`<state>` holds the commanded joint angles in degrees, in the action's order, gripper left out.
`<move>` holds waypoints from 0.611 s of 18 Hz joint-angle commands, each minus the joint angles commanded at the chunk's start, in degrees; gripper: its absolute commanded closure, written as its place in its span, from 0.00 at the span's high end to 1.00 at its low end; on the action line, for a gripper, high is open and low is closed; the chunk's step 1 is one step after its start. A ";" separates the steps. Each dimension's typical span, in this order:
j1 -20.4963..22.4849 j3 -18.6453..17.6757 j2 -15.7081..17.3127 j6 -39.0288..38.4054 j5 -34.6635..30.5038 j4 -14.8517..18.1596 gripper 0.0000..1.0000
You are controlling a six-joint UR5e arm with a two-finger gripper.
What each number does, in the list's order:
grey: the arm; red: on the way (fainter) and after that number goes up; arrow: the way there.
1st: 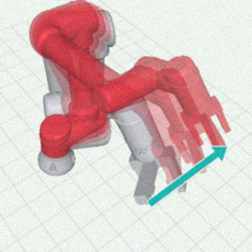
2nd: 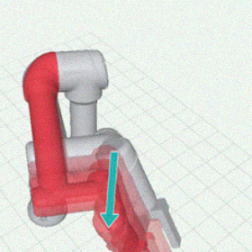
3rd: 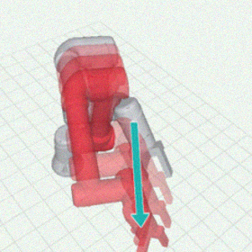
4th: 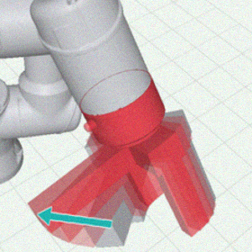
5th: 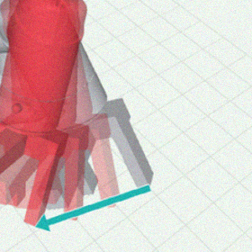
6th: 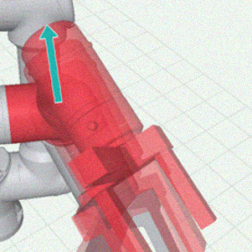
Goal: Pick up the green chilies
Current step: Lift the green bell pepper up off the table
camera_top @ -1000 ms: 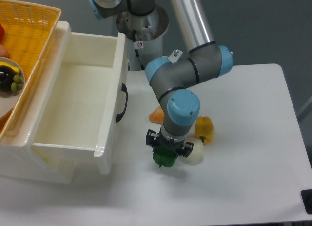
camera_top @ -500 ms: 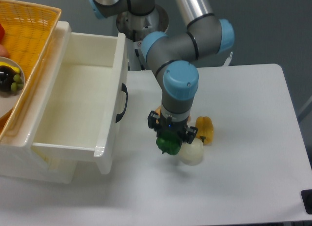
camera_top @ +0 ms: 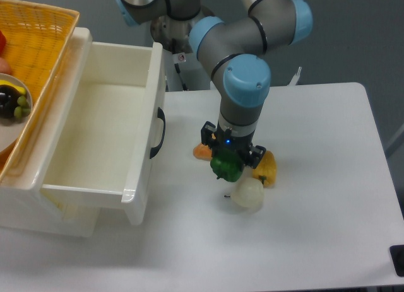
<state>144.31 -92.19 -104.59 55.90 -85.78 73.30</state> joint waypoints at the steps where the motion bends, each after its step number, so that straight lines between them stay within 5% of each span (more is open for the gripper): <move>1: 0.18 0.00 0.18 0.00 0.00 0.09 0.51; 11: 0.27 -0.09 0.44 0.00 -0.09 0.26 0.51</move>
<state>144.58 -92.29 -104.15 55.90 -85.87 73.56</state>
